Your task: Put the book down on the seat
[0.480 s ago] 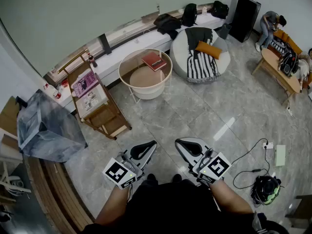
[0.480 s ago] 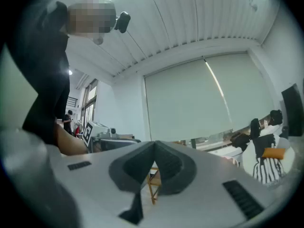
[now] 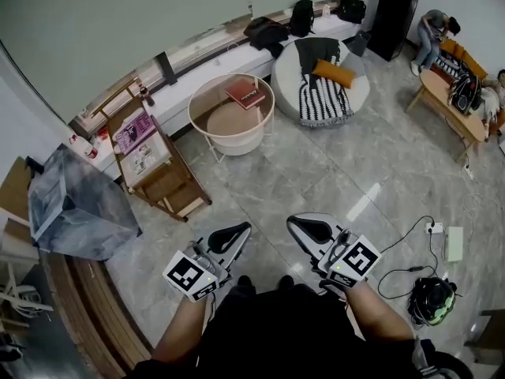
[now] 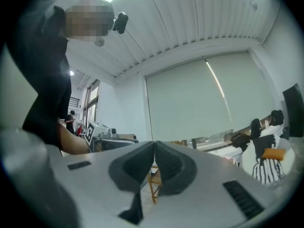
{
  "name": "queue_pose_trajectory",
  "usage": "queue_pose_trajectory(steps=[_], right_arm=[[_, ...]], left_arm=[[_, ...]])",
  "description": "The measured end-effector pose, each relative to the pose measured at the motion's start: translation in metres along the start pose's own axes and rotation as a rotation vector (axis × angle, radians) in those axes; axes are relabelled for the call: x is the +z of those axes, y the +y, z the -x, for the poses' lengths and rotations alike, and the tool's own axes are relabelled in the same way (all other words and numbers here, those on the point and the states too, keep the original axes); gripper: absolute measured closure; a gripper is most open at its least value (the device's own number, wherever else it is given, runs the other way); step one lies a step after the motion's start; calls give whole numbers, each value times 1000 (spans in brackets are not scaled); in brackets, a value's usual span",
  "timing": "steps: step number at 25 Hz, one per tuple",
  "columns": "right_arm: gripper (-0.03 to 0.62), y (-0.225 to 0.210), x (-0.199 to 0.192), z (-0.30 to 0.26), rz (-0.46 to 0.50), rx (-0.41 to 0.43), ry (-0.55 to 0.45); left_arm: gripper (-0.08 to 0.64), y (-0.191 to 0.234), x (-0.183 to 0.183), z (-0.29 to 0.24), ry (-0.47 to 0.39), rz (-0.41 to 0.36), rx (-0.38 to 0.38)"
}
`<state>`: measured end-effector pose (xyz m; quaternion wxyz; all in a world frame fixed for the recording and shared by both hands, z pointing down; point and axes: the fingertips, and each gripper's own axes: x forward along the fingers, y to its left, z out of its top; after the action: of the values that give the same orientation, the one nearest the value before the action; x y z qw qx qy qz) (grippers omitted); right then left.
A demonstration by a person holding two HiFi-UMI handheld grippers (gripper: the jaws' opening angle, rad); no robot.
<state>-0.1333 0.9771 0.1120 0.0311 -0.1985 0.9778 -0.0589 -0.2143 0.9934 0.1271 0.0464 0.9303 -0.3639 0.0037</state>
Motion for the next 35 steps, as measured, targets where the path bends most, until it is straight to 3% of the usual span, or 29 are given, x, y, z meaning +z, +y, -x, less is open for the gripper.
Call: queue_pose_trajectory(steps=[7,13,18,24,35], right_arm=[[563,-5,6,26,26,25,-11],[565,-4,-1,44,7,105,16],[565,-11,-9,44,-6,109,9],[564,-38,-14,36,-48,61,10],[564,-106,-30,-11,-91,-3,46]], left_arm=[[531,-9,2,-7,3,-4,27],[531,-25,-3,-18,4,5,56],[531,-28,-16,-14,28,34,78],[531,-3,-23,-15,12,71,111],[531,90,-30,-59,-11,126,65]])
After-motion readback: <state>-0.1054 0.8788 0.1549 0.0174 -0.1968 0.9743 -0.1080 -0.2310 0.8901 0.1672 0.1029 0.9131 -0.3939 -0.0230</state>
